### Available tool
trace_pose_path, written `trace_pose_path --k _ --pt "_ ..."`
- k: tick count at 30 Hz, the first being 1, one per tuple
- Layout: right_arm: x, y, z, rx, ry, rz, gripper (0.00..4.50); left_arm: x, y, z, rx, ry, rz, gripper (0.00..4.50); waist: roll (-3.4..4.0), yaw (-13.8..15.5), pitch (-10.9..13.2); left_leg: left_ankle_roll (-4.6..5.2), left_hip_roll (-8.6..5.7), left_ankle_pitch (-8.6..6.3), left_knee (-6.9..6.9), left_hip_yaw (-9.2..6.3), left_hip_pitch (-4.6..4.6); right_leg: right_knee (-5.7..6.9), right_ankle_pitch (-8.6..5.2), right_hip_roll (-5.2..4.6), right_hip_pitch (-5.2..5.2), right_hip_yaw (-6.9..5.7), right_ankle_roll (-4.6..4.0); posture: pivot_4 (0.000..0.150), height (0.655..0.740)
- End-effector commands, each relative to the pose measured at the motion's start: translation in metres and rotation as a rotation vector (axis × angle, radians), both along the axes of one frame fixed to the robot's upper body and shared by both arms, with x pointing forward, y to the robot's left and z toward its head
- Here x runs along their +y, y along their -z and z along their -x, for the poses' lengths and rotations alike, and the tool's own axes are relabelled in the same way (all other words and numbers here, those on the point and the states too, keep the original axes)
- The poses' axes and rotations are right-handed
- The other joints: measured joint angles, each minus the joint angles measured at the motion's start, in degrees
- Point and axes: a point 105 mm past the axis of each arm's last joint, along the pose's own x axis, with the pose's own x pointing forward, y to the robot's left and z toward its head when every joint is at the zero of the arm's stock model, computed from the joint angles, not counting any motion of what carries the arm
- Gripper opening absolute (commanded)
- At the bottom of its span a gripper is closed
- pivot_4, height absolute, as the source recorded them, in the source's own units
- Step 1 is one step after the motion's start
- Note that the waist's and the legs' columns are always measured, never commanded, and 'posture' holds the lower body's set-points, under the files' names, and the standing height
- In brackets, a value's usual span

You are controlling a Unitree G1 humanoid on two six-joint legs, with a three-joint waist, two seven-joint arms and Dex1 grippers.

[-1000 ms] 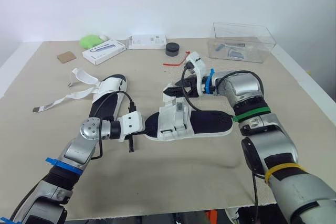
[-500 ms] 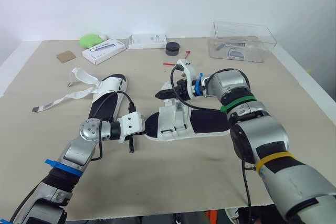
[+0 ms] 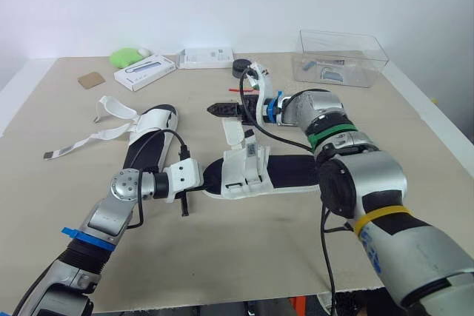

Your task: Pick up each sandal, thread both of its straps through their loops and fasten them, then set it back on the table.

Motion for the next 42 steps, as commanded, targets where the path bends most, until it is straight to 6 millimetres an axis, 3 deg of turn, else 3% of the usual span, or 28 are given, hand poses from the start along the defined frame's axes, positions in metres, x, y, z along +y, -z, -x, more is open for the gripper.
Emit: trace_pose_path --k 1,5,10,14,16,18,23,27,32,42 --pt "0.007 -0.016 0.001 -0.031 -0.027 -0.028 3.95 0.003 0.028 0.007 0.094 -0.007 -0.074 0.00 0.00 0.0 0.0 0.00 0.00 0.00 0.00 0.00 0.00 0.00 0.00 0.00 0.00 0.00 0.00 0.150 0.7400" --pt "0.009 -0.013 0.007 -0.009 -0.074 -0.015 2.44 0.002 0.028 0.007 0.095 -0.008 -0.074 0.00 0.00 0.0 0.0 0.00 -0.01 0.00 0.01 0.00 0.00 0.00 0.00 0.00 0.00 0.00 0.00 0.150 0.7400" --pt "0.006 -0.020 0.008 -0.047 -0.099 -0.025 0.05 0.002 0.029 0.008 0.097 -0.008 -0.075 0.00 0.00 0.0 0.0 0.00 -0.02 0.00 0.01 -0.01 0.00 0.00 0.00 -0.01 0.00 0.00 0.01 0.150 0.7400" --pt "0.005 -0.035 0.014 -0.194 -0.207 -0.011 0.05 0.002 0.030 0.008 0.098 -0.006 -0.075 0.00 0.00 0.0 0.0 0.00 -0.02 0.00 0.01 -0.01 -0.01 0.00 0.00 0.00 0.00 -0.01 0.01 0.150 0.7400" --pt "0.005 -0.046 0.022 -0.389 -0.301 0.020 0.05 0.002 0.030 0.008 0.097 -0.007 -0.076 0.00 0.00 0.0 0.0 0.00 -0.03 0.00 0.02 -0.03 -0.03 0.00 0.00 0.00 0.00 -0.04 0.02 0.150 0.7400" --pt "0.003 -0.047 0.036 -0.631 -0.392 0.100 0.05 0.002 0.030 0.008 0.097 -0.007 -0.076 0.00 0.01 0.1 0.0 0.00 -0.03 0.00 0.05 -0.10 -0.08 0.01 -0.01 -0.01 0.00 -0.08 0.04 0.150 0.7400" --pt "-0.004 -0.021 0.081 -1.438 -0.590 0.487 0.05 0.002 0.031 0.008 0.099 -0.005 -0.078 0.00 0.11 0.1 0.0 -0.23 -0.09 -0.13 0.06 -0.36 -0.19 0.02 -0.19 -0.09 -0.01 -0.28 0.33 0.150 0.7400" --pt "-0.020 0.006 0.102 -2.037 -0.916 0.829 0.05 0.001 0.030 0.008 0.100 0.004 -0.078 0.00 0.12 0.1 0.0 -0.29 -0.19 -0.10 0.11 -0.24 -0.16 0.00 -0.31 -0.22 0.00 -0.25 0.53 0.150 0.7400" --pt "-0.031 0.006 0.098 -2.278 -0.990 0.912 0.05 -0.001 0.030 0.008 0.100 0.020 -0.084 0.00 0.11 0.1 0.0 -0.32 -0.18 -0.08 0.11 0.09 0.01 0.03 -0.36 -0.28 -0.01 -0.07 0.49 0.150 0.7400" --pt "-0.027 -0.013 0.084 -2.662 -0.828 0.931 0.05 -0.001 0.030 0.006 0.101 0.023 -0.085 0.00 0.11 0.1 0.0 -0.34 -0.28 -0.07 0.10 0.15 0.01 0.11 -0.43 -0.29 -0.05 0.16 -0.09 0.150 0.7400"
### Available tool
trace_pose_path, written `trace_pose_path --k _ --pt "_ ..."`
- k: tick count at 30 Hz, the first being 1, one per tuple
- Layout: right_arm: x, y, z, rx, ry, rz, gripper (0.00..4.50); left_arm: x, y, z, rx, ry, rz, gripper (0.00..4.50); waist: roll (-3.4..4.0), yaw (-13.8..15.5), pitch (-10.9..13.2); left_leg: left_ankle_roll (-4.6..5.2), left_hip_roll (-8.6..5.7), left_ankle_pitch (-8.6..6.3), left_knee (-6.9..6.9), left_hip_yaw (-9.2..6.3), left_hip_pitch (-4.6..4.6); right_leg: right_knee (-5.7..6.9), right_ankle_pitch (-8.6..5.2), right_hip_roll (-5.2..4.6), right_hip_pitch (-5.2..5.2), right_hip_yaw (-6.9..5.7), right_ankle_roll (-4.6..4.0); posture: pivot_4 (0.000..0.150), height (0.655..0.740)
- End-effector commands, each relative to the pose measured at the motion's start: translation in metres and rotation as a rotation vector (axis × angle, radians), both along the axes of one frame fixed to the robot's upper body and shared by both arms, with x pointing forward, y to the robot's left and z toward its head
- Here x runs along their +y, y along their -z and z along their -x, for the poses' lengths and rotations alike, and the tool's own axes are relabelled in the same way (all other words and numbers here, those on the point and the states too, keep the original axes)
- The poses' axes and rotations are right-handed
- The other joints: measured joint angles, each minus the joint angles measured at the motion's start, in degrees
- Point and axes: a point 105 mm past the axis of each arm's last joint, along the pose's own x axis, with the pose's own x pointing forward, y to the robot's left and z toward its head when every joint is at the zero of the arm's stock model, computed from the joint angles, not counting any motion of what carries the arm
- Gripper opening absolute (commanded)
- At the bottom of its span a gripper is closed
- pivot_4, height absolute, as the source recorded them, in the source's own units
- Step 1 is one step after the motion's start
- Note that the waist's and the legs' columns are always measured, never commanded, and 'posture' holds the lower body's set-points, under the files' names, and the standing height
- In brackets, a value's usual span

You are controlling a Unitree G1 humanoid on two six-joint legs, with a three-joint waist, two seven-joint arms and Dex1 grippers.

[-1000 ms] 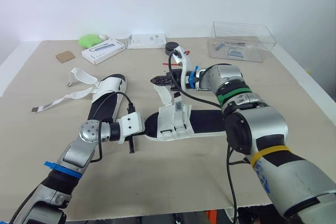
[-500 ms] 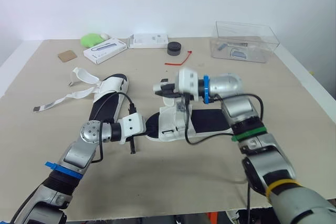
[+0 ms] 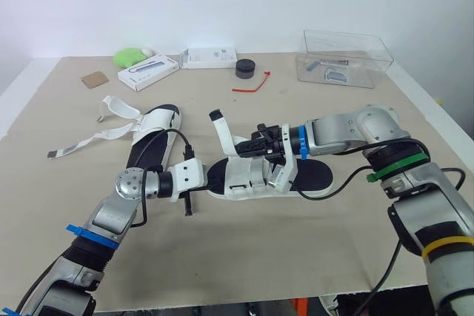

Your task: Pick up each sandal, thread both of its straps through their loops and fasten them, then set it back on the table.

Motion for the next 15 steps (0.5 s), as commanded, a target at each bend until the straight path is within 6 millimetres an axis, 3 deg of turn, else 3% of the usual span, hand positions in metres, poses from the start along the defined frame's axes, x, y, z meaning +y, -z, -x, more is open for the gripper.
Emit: trace_pose_path --k 1,7,15 --pt "0.0059 -0.0377 -0.0036 -0.185 -0.081 -0.115 0.05 0.0055 0.0297 0.0068 0.100 -0.004 -0.081 0.00 0.00 0.0 0.0 0.00 -0.01 0.00 0.01 0.03 0.01 0.00 0.00 0.00 0.00 0.04 0.03 0.150 0.7400" --pt "0.0026 -0.0423 -0.0029 -0.261 -0.155 -0.157 0.05 0.0072 0.0296 0.0074 0.103 -0.011 -0.081 0.00 0.00 0.0 0.0 0.02 -0.05 0.01 0.17 0.10 0.01 0.00 -0.01 -0.02 0.04 0.17 0.34 0.150 0.7400" --pt "-0.0025 -0.0332 -0.0040 -0.220 -0.164 -0.113 0.05 0.0090 0.0258 0.0061 0.114 -0.021 -0.058 0.00 0.00 0.0 0.0 0.06 -0.05 0.03 0.32 0.27 0.02 0.00 0.06 -0.02 0.05 0.35 0.64 0.150 0.7400"
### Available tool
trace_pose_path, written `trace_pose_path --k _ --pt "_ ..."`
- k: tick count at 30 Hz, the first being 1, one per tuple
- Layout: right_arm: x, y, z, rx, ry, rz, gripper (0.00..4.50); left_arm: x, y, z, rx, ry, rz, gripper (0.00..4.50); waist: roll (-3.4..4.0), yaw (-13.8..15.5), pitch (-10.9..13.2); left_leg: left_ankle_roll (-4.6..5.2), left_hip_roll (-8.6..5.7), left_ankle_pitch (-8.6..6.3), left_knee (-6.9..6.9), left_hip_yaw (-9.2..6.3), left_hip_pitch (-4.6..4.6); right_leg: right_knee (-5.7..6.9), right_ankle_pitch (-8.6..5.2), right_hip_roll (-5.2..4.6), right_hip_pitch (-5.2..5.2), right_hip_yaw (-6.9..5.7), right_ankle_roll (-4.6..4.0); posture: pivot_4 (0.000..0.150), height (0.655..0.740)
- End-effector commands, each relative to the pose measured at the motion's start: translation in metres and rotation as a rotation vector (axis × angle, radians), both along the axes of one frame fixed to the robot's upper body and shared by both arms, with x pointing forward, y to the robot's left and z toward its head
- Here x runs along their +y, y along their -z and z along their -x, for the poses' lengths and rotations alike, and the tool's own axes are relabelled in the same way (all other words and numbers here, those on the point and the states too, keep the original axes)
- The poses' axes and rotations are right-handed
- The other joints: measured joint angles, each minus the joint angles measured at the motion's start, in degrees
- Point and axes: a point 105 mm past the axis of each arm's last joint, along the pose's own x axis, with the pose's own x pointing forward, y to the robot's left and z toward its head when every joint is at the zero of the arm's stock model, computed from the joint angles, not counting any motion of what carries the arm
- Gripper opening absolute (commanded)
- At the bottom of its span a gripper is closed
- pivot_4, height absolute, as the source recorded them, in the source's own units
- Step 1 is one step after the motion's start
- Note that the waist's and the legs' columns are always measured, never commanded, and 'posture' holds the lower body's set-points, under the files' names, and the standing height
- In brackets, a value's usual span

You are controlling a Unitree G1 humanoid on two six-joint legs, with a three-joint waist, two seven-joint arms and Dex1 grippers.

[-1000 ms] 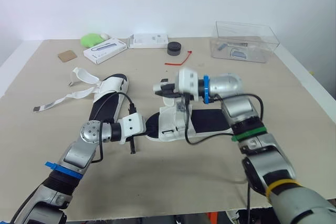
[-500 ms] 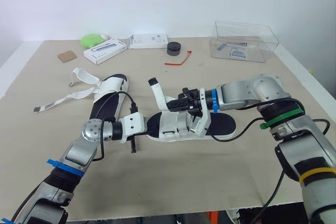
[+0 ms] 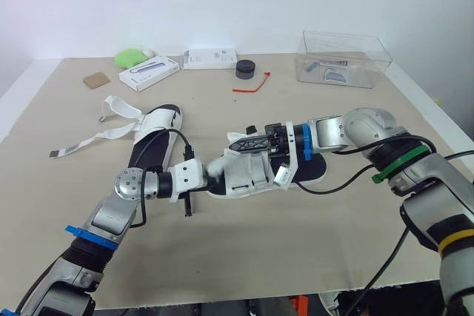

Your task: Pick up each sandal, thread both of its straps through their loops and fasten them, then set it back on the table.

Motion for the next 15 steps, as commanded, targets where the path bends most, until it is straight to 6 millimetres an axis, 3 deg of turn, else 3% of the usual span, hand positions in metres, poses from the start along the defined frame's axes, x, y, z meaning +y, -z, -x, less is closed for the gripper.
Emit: trace_pose_path --k 1,5,7,11,15 --pt "-0.002 -0.028 -0.006 -0.039 0.019 -0.029 0.05 0.008 0.027 0.004 0.109 -0.025 -0.067 0.00 0.00 0.0 0.0 0.00 0.00 0.00 0.00 0.01 0.00 0.00 0.00 0.00 0.00 0.01 0.00 0.150 0.7400" --pt "-0.002 -0.019 -0.007 0.152 0.073 0.009 0.05 0.007 0.027 0.002 0.108 -0.022 -0.067 0.00 0.00 -0.1 0.0 0.03 0.01 -0.02 -0.02 0.02 0.00 0.00 0.01 0.03 -0.01 0.02 -0.01 0.150 0.7400" --pt "-0.005 -0.016 -0.006 0.373 0.132 0.000 0.05 0.006 0.027 0.002 0.106 -0.018 -0.069 0.00 -0.01 -0.2 0.0 0.06 0.01 -0.04 -0.03 0.02 0.02 -0.02 0.04 0.03 0.00 0.02 -0.02 0.150 0.7400" --pt "-0.010 -0.020 0.002 0.609 0.158 0.028 1.33 0.006 0.028 0.003 0.107 -0.012 -0.073 0.00 -0.01 -0.4 0.0 0.20 0.04 -0.12 -0.07 0.04 0.09 -0.09 0.31 0.05 0.08 0.04 -0.11 0.150 0.7400" --pt "-0.014 -0.020 -0.008 0.753 0.257 -0.030 2.85 0.005 0.030 0.004 0.109 -0.008 -0.076 0.00 -0.01 -0.5 0.0 0.24 0.06 -0.14 -0.09 0.03 0.31 -0.10 0.29 0.04 0.26 0.02 -0.14 0.150 0.7400"
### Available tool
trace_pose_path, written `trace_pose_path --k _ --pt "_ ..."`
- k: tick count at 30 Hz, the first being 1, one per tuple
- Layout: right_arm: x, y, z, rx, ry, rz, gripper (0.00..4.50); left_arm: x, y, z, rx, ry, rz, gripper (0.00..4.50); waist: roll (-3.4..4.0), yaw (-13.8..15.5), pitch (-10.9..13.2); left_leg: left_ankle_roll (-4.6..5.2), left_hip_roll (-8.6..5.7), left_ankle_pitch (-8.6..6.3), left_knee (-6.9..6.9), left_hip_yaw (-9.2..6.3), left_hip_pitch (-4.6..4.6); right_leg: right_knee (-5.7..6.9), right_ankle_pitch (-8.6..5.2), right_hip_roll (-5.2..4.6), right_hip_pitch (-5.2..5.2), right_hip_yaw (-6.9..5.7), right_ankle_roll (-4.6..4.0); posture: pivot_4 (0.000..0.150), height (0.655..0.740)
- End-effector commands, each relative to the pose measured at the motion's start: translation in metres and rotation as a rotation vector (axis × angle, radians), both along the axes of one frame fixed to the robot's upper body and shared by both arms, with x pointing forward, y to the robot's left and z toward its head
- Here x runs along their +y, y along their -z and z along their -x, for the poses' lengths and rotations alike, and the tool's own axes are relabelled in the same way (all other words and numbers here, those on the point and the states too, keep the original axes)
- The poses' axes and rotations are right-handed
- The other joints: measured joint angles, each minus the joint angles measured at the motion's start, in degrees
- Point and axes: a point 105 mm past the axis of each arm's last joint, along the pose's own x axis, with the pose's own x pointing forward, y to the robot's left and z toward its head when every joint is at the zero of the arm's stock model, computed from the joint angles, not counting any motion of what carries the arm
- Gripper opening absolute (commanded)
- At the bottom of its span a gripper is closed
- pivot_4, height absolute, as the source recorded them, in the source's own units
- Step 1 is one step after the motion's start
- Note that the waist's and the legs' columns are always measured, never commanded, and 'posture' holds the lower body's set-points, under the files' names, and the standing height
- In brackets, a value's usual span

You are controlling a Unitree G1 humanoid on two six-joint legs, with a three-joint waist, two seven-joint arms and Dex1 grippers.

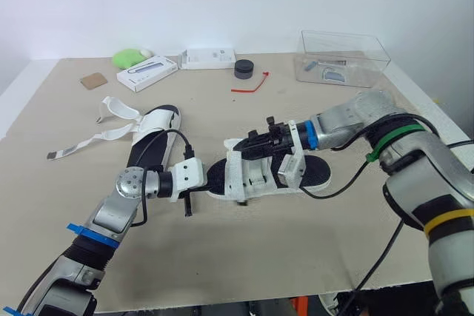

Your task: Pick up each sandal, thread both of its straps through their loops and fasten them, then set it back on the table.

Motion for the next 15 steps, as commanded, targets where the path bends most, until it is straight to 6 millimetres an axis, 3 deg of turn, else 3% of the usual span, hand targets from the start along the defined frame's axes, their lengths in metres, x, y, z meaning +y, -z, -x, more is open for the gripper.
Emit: trace_pose_path --k 1,3,4,7,10,12,15 --pt "-0.001 -0.017 -0.013 0.081 0.131 -0.070 3.26 0.005 0.027 0.007 0.086 -0.003 -0.074 0.00 -0.02 -0.1 0.0 0.01 0.01 0.00 -0.01 0.00 0.10 0.00 -0.02 0.00 0.08 0.00 -0.03 0.150 0.7400" --pt "-0.004 -0.020 -0.017 0.238 0.256 -0.054 4.25 0.005 0.027 0.007 0.087 -0.002 -0.073 0.00 0.04 -0.3 0.0 0.02 0.06 -0.01 -0.14 0.05 0.67 -0.08 -0.05 0.04 0.63 -0.03 -0.07 0.150 0.7400" --pt "-0.006 -0.019 -0.012 0.327 0.283 -0.062 4.44 0.005 0.027 0.007 0.087 -0.002 -0.073 0.00 0.07 -0.3 0.1 0.02 0.06 -0.01 -0.14 0.05 0.74 -0.07 -0.05 0.05 0.68 -0.05 -0.07 0.150 0.7400" --pt "-0.021 -0.029 -0.030 0.709 0.480 -0.132 4.44 0.005 0.027 0.008 0.086 -0.001 -0.075 0.00 -0.07 -0.3 0.0 0.00 0.13 -0.02 -0.21 -0.21 0.93 -0.10 -0.11 0.05 0.96 -0.42 -0.22 0.150 0.7400" --pt "-0.029 -0.050 -0.028 1.071 0.475 -0.173 4.44 0.006 0.027 0.009 0.088 -0.002 -0.075 0.00 0.02 -0.3 0.0 -0.04 0.16 -0.05 -0.37 -0.30 1.27 -0.17 -0.20 0.02 1.30 -0.55 -0.29 0.150 0.7400" --pt "-0.030 -0.064 -0.022 1.221 0.429 -0.177 4.44 0.007 0.028 0.010 0.091 -0.002 -0.077 0.00 0.12 -0.3 0.1 -0.06 0.13 -0.06 -0.47 -0.35 1.26 -0.09 -0.28 0.03 1.22 -0.56 -0.37 0.150 0.7400" --pt "-0.030 -0.059 -0.015 1.460 0.487 -0.068 4.44 0.008 0.028 0.012 0.096 0.002 -0.082 0.00 0.19 -0.3 0.0 -0.14 0.12 -0.07 -0.70 -0.35 1.24 -0.01 -0.41 0.05 1.05 -0.57 -0.51 0.150 0.7400"
